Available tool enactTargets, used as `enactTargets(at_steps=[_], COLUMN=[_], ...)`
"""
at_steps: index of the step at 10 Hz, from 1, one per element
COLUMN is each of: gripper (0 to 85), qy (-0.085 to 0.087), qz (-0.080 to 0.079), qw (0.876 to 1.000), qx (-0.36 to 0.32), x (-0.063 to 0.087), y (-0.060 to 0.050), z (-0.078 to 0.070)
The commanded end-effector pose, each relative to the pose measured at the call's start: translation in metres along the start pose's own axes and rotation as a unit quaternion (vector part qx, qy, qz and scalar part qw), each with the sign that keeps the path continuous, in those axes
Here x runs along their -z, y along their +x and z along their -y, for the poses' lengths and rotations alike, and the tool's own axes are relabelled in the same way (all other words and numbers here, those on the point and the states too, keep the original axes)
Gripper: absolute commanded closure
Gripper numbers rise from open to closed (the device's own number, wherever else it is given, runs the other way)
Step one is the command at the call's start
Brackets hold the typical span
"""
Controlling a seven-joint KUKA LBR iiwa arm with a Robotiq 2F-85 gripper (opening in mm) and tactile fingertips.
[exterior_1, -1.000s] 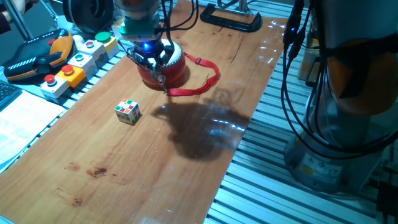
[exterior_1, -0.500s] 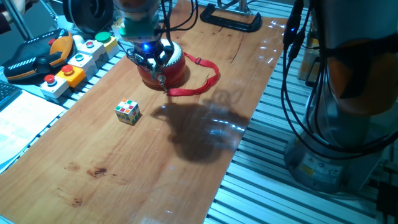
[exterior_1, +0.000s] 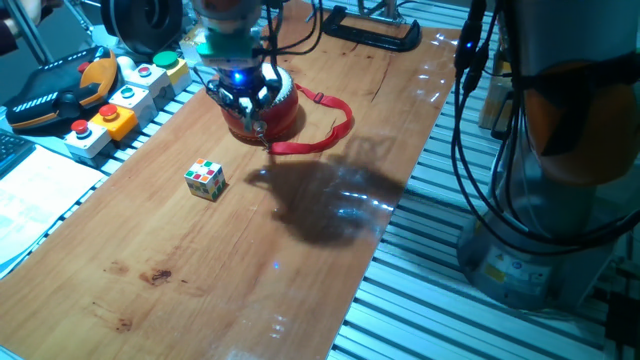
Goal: Play the drum
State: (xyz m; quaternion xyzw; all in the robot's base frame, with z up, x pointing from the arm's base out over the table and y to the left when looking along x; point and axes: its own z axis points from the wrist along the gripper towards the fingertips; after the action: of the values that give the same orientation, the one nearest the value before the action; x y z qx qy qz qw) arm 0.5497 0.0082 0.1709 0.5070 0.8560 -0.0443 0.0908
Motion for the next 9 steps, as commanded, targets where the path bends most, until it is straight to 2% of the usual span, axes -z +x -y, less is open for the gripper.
enactTargets(at_steps=[1,3,4,5,6,7,8,9], gripper=[84.3,84.3,84.3,84.3,84.3,84.3,84.3,84.3], qy=[0.002,-0.002,-0.003,-0.023,-0.015,0.005,0.014,0.018], qz=[-0.005,-0.004,-0.017,-0.049,-0.027,0.021,0.049,0.058], qw=[1.000,1.000,1.000,0.998,0.999,1.000,0.998,0.998], qx=[-0.002,-0.002,-0.002,-0.028,-0.017,0.018,0.031,0.035], x=[0.005,-0.002,-0.004,-0.009,-0.007,0.004,0.015,0.019], y=[-0.001,-0.001,-0.001,0.001,0.002,0.000,-0.001,-0.001], z=[0.001,0.000,0.000,-0.001,0.000,0.002,0.003,0.004])
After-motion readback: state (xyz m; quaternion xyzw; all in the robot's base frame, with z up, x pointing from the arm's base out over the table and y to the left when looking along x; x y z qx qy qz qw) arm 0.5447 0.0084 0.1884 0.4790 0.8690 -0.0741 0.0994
